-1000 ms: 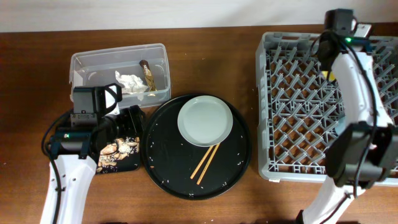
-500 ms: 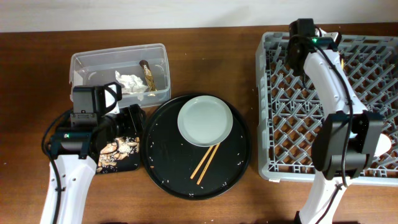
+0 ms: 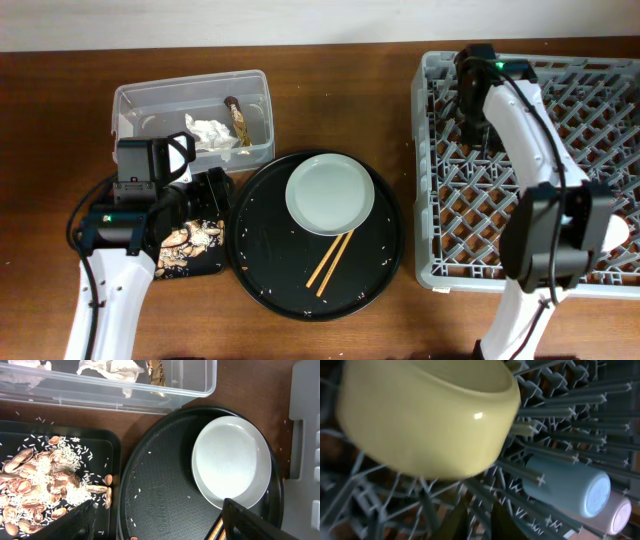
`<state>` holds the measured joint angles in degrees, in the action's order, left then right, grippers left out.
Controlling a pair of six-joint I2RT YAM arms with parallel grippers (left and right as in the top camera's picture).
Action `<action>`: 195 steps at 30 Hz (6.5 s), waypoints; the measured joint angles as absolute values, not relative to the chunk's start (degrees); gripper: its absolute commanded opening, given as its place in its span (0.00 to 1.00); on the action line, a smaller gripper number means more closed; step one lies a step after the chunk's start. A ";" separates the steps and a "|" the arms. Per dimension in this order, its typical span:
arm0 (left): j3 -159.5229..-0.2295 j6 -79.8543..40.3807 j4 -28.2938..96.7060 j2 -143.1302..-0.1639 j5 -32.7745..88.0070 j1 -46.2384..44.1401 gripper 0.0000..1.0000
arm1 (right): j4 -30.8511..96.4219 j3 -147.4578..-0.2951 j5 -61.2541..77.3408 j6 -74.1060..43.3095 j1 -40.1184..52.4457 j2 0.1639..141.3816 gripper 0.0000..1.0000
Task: Sort waste into correct bins and load items into the dishwasher rack
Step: 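Place the yellow bowl in the rack's upper area with the right gripper, then reach the right gripper to the white plate and grasp its rim, then lift the white plate with the right gripper and stand it in the rack's right side, then reach the right gripper to the platter and grasp one wooden chopstick, then carry the chopstick with the right gripper and drop it into the rack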
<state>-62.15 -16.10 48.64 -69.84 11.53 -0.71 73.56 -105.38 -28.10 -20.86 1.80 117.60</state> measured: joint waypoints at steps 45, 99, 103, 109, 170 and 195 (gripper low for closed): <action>-62.15 -16.10 48.62 -69.84 11.07 -0.71 0.85 | 66.41 -103.02 0.40 -15.88 14.41 111.77 0.04; -62.15 -16.10 48.18 -69.84 10.02 -0.71 0.85 | 48.88 -111.66 -54.35 -4.89 -16.29 119.22 0.04; -62.15 -16.10 48.21 -69.84 10.02 -0.71 0.85 | 50.61 -107.26 -52.40 -6.87 -16.03 119.33 0.04; -62.15 -16.10 48.18 -69.84 10.00 -0.71 0.85 | 51.57 -106.83 -52.16 -10.46 -12.60 119.26 0.58; -62.15 -16.10 48.69 -69.84 10.00 -0.71 0.86 | 47.07 -63.31 1.58 -53.17 34.92 105.82 0.13; -62.15 -16.10 48.66 -69.84 10.00 -0.71 0.86 | 64.62 -86.04 1.54 -12.47 10.33 94.56 0.04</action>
<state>-62.15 -16.10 48.66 -69.84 10.00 -0.71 64.62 -86.04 1.54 -12.47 10.33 94.56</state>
